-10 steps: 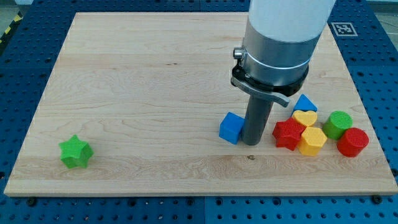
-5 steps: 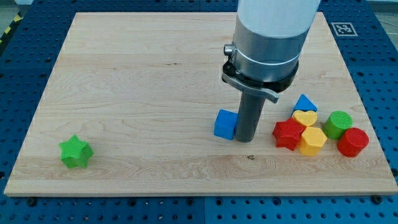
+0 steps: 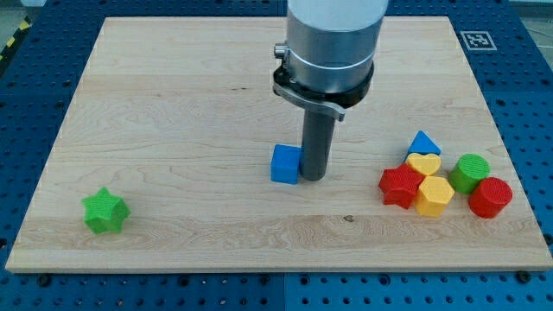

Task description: Move blue cube diagonally right above green star

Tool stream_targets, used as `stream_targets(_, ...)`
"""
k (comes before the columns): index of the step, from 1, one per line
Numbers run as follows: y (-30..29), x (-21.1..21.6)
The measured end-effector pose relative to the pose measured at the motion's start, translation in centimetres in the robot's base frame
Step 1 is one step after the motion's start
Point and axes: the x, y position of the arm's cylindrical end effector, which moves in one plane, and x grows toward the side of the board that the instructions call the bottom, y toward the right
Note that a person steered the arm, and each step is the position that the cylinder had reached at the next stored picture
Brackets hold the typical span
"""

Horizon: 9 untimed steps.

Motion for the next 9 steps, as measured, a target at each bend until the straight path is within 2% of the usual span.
stream_targets(6,-7.0,-0.5)
stream_targets(9,-7.0,-6.2)
